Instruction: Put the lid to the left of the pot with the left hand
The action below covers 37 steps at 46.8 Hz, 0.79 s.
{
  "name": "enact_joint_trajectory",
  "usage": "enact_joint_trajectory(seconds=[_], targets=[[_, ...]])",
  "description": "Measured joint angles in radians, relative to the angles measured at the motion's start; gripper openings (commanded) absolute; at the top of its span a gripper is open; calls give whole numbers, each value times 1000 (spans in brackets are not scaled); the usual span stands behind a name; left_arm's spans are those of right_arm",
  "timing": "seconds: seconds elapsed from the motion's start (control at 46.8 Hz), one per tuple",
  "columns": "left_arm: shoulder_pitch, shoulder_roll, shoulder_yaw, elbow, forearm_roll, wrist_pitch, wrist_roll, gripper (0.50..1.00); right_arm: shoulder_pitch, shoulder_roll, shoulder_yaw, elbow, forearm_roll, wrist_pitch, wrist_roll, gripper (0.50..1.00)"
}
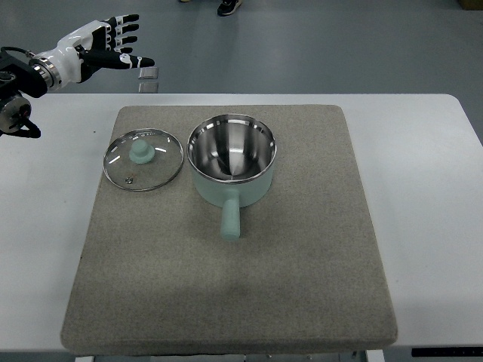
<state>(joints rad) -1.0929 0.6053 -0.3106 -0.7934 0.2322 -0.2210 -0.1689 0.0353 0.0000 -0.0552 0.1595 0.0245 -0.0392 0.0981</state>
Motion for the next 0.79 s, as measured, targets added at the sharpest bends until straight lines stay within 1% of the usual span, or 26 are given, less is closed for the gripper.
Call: enact_joint_trajectory(seconds=[0.15, 0.235, 0.385, 0.791], targets=[[5, 18, -8, 12, -73, -84, 3, 994, -1, 0, 1, 0, 0, 0, 0, 924], [13, 25, -8, 39, -80, -107, 3, 994, -1, 0, 4, 2, 6, 7, 0, 924], [34, 22, -8, 53, -85, -121, 3, 994, -3, 0, 3, 57, 5, 11, 0, 924], [37, 16, -38, 52, -86, -136, 3, 994, -7, 0, -3, 58, -3, -4, 10, 924]])
